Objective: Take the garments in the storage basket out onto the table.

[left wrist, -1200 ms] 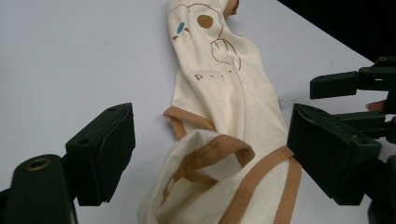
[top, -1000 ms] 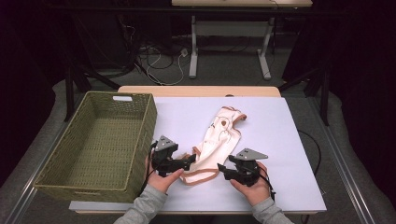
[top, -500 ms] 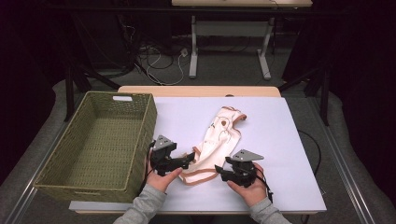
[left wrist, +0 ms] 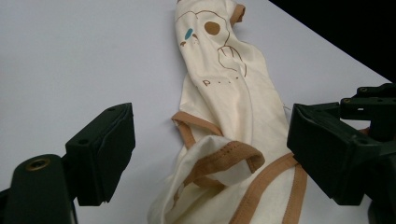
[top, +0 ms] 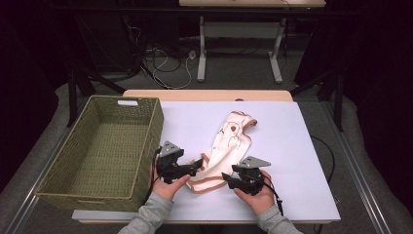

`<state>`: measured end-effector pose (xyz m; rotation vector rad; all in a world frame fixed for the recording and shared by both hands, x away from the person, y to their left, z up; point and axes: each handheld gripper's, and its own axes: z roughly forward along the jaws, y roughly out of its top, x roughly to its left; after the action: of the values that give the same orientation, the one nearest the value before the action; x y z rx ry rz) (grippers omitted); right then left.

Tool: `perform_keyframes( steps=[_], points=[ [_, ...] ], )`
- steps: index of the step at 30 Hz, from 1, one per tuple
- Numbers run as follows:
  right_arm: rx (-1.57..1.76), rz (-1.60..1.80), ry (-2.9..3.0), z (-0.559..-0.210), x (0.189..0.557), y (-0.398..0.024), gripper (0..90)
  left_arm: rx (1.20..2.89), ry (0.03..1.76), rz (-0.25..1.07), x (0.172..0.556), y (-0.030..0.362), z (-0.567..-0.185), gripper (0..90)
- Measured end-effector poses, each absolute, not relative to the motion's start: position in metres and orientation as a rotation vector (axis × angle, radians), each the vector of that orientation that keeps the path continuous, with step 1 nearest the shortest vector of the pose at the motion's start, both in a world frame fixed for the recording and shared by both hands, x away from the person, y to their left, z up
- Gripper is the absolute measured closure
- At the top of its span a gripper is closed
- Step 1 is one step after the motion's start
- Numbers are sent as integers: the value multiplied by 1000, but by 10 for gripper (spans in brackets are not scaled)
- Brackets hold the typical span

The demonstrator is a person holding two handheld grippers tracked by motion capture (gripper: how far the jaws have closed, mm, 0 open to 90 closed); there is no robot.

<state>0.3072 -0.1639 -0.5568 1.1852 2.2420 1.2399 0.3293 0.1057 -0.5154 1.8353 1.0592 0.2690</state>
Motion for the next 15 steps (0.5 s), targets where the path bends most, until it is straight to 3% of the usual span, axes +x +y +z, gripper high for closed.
perform_keyframes(
  steps=[15],
  points=[
    [1149, 1136, 2334, -565, 306, -158, 824, 1838, 1058, 267, 329, 106, -516, 162]
  ],
)
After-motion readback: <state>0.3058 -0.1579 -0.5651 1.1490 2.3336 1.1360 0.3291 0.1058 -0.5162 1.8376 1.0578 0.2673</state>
